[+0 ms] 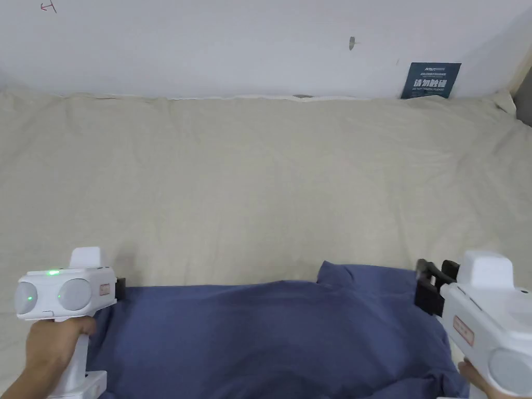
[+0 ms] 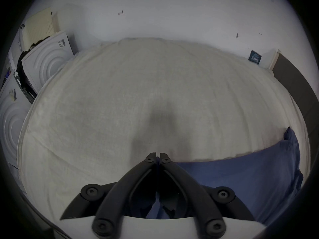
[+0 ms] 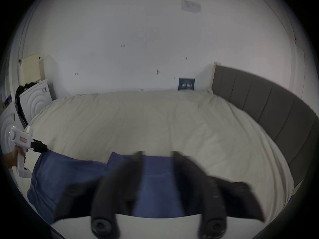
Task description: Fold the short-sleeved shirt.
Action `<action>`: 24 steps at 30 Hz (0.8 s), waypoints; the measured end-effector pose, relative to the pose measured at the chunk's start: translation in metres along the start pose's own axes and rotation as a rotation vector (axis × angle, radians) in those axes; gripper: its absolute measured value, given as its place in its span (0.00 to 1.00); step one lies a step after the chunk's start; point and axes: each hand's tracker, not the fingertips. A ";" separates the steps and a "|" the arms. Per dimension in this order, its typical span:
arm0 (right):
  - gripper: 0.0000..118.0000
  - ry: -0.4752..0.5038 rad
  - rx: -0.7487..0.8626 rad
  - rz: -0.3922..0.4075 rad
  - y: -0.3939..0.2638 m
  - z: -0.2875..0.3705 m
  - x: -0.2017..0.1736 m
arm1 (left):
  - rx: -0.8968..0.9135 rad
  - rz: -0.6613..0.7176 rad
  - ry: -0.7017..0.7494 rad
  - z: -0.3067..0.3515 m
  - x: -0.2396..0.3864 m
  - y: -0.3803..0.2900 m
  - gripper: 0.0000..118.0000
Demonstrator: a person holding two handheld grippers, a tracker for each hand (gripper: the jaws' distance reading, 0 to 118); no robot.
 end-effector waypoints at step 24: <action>0.06 -0.008 -0.241 0.192 -0.018 -0.108 0.018 | 0.118 -0.034 -0.040 0.083 -0.009 -0.019 0.01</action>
